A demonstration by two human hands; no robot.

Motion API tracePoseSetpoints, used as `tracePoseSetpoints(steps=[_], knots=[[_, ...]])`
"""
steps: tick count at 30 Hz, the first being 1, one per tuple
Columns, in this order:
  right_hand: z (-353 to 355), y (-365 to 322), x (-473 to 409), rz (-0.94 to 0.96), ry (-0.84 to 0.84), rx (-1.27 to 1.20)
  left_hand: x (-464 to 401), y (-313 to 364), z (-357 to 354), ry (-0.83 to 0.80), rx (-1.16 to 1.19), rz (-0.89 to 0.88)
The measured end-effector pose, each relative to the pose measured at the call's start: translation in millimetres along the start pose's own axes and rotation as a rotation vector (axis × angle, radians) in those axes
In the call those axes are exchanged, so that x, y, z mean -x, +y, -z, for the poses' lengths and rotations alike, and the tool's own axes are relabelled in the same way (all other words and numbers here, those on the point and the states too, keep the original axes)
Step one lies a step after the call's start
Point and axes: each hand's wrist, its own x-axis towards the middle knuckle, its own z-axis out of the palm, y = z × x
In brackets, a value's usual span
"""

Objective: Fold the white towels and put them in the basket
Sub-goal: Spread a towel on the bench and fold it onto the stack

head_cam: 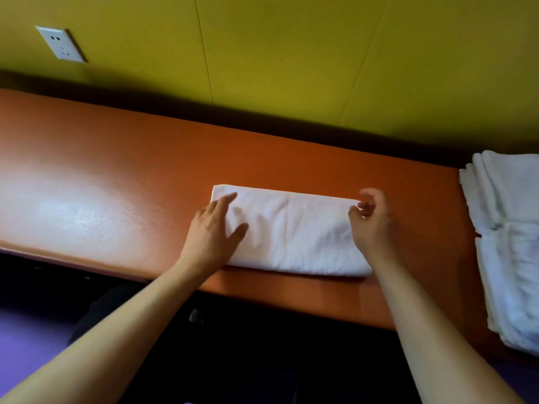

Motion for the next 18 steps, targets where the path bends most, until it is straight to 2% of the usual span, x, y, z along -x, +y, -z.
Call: tracePoseSetpoints(steps=[2,4,7,14,18], knots=[[-4,-7,8,0.239,-0.082,0.153,22,10,-18,-0.017,-0.135,-0.213],[-12,-9,13,0.383,-0.23,0.309,44,24,-38,-0.084,-0.198,-0.362],[-18,-2,21,0.347,-0.433,0.465,71,39,-56,-0.154,-0.33,-0.522],[-1,-1,68,0.237,-0.357,0.696,76,33,-50,-0.25,-0.477,-0.464],[0,-6,115,0.235,-0.243,0.693,71,25,-45,-0.293,-0.541,-0.43]])
